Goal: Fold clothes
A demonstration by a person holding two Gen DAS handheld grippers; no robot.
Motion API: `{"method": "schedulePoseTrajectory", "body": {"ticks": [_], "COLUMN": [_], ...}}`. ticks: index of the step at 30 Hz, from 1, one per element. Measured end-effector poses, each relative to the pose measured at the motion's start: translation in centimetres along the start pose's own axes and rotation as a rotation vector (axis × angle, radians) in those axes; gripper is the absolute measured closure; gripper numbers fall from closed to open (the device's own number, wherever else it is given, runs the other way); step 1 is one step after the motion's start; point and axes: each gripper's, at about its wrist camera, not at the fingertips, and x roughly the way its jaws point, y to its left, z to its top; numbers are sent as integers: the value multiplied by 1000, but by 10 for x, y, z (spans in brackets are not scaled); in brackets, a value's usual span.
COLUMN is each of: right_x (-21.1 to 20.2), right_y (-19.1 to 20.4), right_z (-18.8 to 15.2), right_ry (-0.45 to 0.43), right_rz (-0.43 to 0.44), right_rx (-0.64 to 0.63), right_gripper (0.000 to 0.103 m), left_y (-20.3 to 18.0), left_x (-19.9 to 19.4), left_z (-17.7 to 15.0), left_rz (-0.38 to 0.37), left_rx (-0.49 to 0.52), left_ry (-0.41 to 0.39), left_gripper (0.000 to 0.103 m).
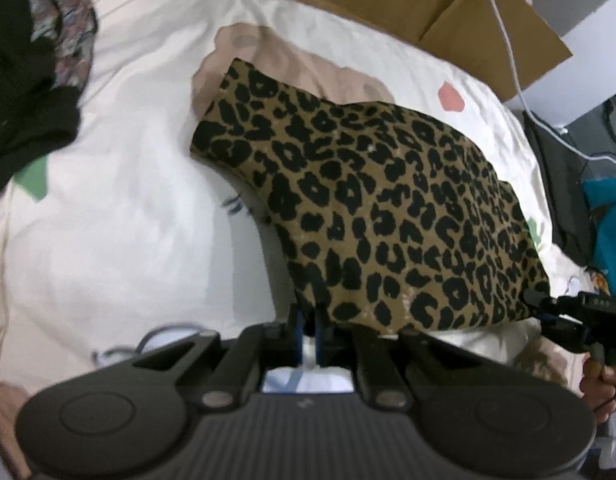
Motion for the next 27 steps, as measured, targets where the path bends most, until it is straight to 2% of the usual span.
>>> {"method": "schedulePoseTrajectory", "body": {"ticks": [7, 10, 15, 18, 27], "right_x": [6, 5, -4, -9, -17], "right_y": [9, 15, 25, 31, 59], "right_z": [-19, -18, -6, 6, 49], "right_ry": [88, 93, 61, 31, -38], "right_rz": [-25, -31, -46, -61, -86], "right_rx": [-74, -106, -157, -181, -234], "right_gripper": [93, 93, 94, 94, 95], "left_y": [12, 10, -6, -17, -45], "left_x": [-11, -9, 7, 16, 31], "left_z": [-26, -32, -34, -36, -32], "left_rz": [30, 26, 6, -26, -128], "left_rx": [-32, -52, -53, -35, 13], "left_ry": [61, 81, 128, 167, 217], "left_gripper": [98, 98, 98, 97, 97]}}
